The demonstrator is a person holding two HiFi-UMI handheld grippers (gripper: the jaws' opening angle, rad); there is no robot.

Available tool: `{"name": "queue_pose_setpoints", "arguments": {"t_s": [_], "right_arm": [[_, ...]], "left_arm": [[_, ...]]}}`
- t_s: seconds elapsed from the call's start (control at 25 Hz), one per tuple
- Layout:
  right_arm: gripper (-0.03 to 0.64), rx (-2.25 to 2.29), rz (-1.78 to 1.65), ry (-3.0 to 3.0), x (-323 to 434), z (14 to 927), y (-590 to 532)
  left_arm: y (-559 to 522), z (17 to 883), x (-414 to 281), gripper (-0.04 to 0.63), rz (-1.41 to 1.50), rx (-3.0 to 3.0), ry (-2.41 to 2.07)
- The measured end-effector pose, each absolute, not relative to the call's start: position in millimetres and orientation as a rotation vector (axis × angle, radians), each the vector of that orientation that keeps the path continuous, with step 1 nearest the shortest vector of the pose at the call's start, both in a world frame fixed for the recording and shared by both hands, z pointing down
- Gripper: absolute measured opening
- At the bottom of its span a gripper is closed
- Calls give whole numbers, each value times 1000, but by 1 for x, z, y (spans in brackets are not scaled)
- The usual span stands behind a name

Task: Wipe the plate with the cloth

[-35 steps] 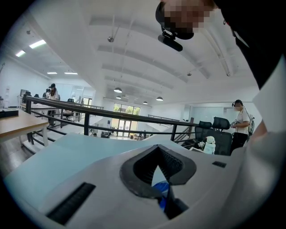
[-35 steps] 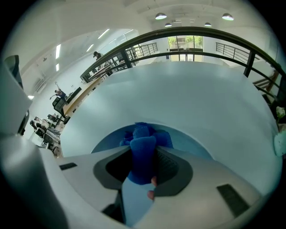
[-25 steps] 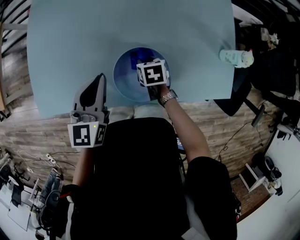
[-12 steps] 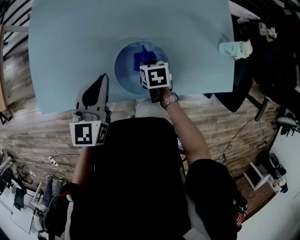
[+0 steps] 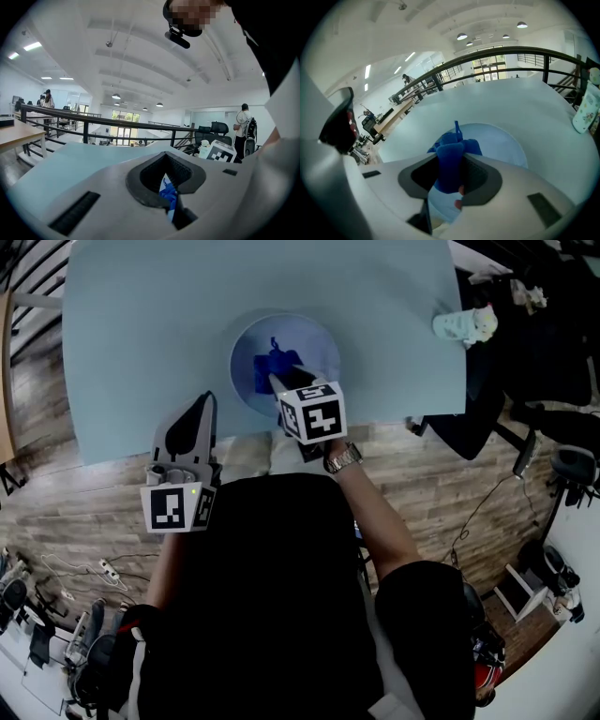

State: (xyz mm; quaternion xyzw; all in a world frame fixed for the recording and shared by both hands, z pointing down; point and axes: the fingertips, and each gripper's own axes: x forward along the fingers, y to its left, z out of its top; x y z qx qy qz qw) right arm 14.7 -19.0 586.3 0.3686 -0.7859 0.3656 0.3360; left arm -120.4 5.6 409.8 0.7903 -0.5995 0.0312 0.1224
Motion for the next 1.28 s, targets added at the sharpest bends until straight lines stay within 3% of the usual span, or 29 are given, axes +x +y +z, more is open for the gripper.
{"name": "queue_pose_setpoints", "arguments": {"t_s": [0.6,1.28], "right_arm": [[118,966,667,-2497,-2,442,2],[118,1309,522,-2760,16,325,22]], "left_arm": [[32,394,-126,2,51,2299,-1795],[35,333,-130,1,-35,2364,-1896]]}}
